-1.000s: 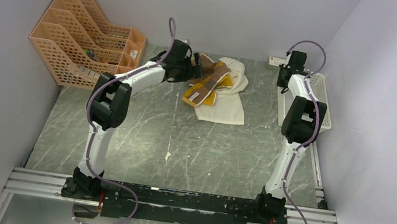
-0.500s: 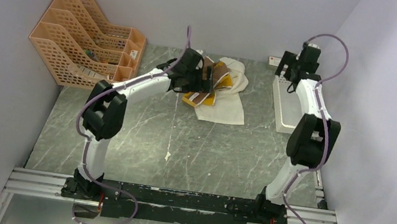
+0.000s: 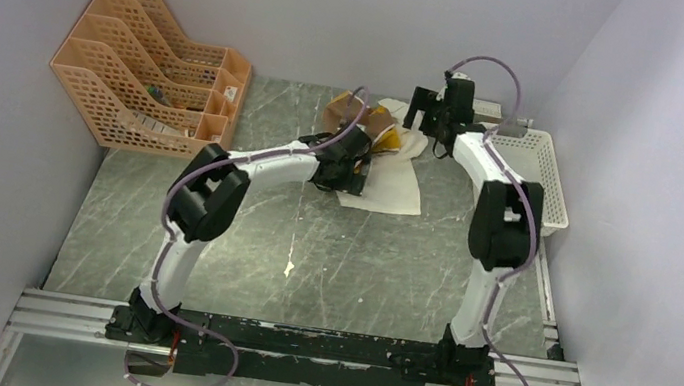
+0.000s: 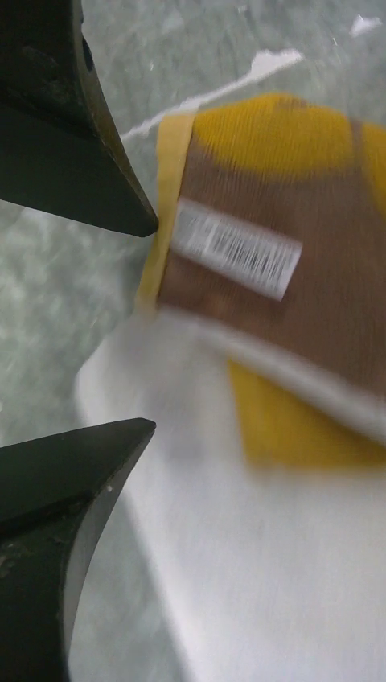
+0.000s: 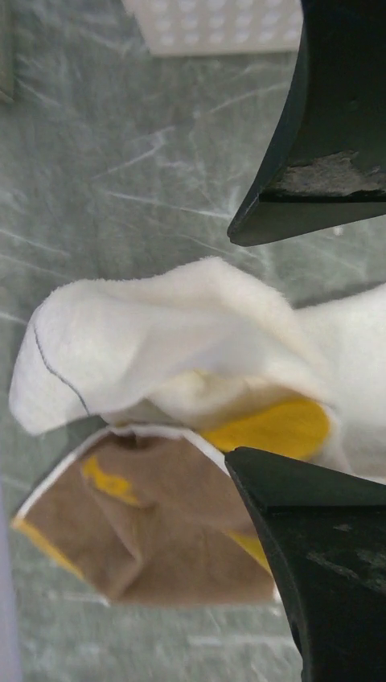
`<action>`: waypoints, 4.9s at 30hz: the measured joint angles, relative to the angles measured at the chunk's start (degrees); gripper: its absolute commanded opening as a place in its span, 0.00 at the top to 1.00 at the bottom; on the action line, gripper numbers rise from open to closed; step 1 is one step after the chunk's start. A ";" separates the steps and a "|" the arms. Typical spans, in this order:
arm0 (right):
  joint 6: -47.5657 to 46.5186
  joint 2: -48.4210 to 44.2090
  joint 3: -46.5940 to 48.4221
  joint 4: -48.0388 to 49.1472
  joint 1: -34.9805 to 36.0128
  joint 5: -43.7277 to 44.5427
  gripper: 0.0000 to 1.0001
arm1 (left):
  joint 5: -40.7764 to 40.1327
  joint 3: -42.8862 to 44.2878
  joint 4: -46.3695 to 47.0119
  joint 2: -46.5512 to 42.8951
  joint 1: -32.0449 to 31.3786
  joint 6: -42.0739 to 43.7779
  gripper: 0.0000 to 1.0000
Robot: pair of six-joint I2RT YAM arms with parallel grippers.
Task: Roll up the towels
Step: Move the bin to the corner of the board, then pick up the towel at the center of the board, then place the towel at the center of the board, then pick up the towel at the center of the board.
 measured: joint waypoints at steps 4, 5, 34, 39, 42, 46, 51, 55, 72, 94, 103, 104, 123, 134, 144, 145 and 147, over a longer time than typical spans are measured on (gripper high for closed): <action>0.66 11.87 9.86 -3.17 -0.55 -1.57 0.03 | -2.60 0.07 -0.81 4.74 4.46 -0.04 0.21; 0.70 14.58 13.25 -4.26 -0.59 -2.05 0.04 | -2.60 0.07 -0.76 4.59 6.21 -0.17 0.24; -1.38 30.99 42.10 -25.00 0.87 -8.44 1.00 | 7.58 -12.94 3.04 -11.85 22.80 1.38 0.27; 1.90 26.97 53.64 -22.56 -1.73 -9.97 1.00 | 9.57 -13.88 3.17 -13.40 25.07 1.38 0.26; 4.79 19.32 51.89 -17.03 -4.87 -11.85 1.00 | 10.21 -14.62 3.17 -15.30 25.73 1.55 0.26; 5.22 12.72 51.84 -10.40 -7.39 -11.23 1.00 | 11.04 -15.50 3.37 -17.84 25.75 1.81 0.25; 2.64 7.17 46.75 -4.07 -5.07 -7.26 1.00 | 11.50 -15.85 3.54 -18.47 25.86 1.81 0.24; 0.22 6.62 43.82 -2.60 -2.91 -4.31 1.00 | 12.46 -15.96 3.58 -18.40 25.90 1.79 0.24; 0.28 22.88 31.08 -16.90 -2.51 -1.44 0.21 | 16.90 -6.43 1.86 -7.78 24.79 2.47 0.15; -0.94 -13.29 -8.79 -7.13 5.16 -2.91 0.21 | 16.46 14.91 1.53 14.93 22.75 0.85 0.93; -6.14 -14.97 -9.11 -6.75 10.32 3.50 0.22 | 21.44 22.62 -4.76 12.07 27.28 9.38 0.93; -7.30 -15.08 -9.07 -6.23 12.22 4.63 0.22 | 23.28 19.41 -4.61 8.00 27.96 10.25 0.93; -9.22 6.19 6.01 6.21 21.75 -4.94 0.13 | 16.79 -12.72 -10.64 -37.77 38.27 16.87 0.93; -12.35 23.58 24.70 3.10 22.40 -11.91 0.07 | 11.26 -12.87 -15.02 -38.32 40.63 19.87 0.93; -4.24 34.25 39.15 2.23 19.56 -13.97 0.24 | 10.60 -13.49 -15.39 -39.69 40.85 20.15 0.93; -3.08 35.21 39.91 2.14 19.08 -14.95 0.24 | 10.60 -13.49 -15.41 -39.69 40.85 20.17 0.93; -1.31 37.00 41.20 1.79 18.51 -16.85 0.26 | 10.60 -13.49 -15.41 -39.69 40.85 20.20 0.93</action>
